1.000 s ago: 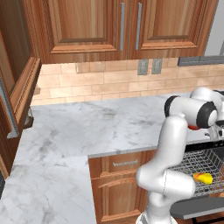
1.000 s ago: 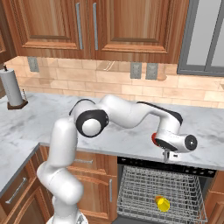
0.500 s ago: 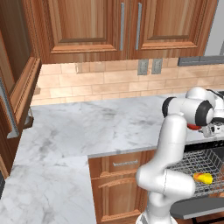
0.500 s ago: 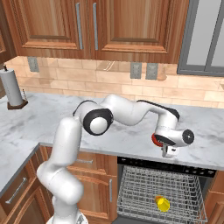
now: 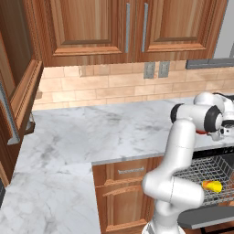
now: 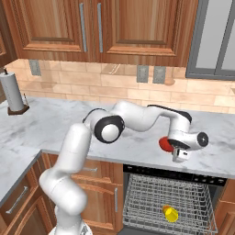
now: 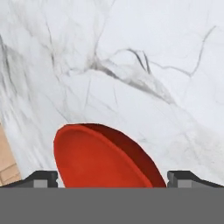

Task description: Pick up the cup and bowl from the counter, place them in the dishwasher, and close the dishwasher door.

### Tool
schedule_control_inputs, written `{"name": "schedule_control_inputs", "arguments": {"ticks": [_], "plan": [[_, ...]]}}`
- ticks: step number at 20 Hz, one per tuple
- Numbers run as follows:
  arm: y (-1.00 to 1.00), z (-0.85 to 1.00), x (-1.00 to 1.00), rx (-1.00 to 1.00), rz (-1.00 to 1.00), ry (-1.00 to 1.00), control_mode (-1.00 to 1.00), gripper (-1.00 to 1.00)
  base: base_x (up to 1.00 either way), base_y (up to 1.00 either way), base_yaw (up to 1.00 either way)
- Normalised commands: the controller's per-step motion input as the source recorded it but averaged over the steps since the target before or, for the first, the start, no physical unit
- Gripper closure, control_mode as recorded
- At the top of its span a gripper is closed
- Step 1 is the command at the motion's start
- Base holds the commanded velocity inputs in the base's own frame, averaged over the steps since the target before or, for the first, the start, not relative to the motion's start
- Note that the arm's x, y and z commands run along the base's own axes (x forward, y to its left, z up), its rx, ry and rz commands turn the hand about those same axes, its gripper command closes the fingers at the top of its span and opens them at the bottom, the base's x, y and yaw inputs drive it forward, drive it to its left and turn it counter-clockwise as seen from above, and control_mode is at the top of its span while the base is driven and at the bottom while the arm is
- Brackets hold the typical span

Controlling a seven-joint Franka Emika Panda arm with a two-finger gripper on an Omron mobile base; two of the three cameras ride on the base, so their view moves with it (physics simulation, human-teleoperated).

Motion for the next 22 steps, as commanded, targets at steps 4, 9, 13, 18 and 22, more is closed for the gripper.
{"name": "schedule_control_inputs", "arguments": {"ticks": [4,9,13,18,22], "plan": [[-0.03,-0.28,0.34,0.02,0.0,0.02,-1.0,1.0,0.0,0.0,0.0],[0.04,-0.14,0.06,0.0,0.0,0.0,-1.0,1.0,0.0,0.0,0.0],[0.34,-0.07,0.0,0.0,0.0,0.0,-1.0,1.0,0.0,0.0,0.0],[0.66,-0.07,-0.22,-0.01,0.0,-0.01,-1.0,1.0,0.0,0.0,0.0],[0.78,-0.01,-0.6,-0.06,0.0,-0.04,-1.0,1.0,0.0,0.0,0.0]]}}
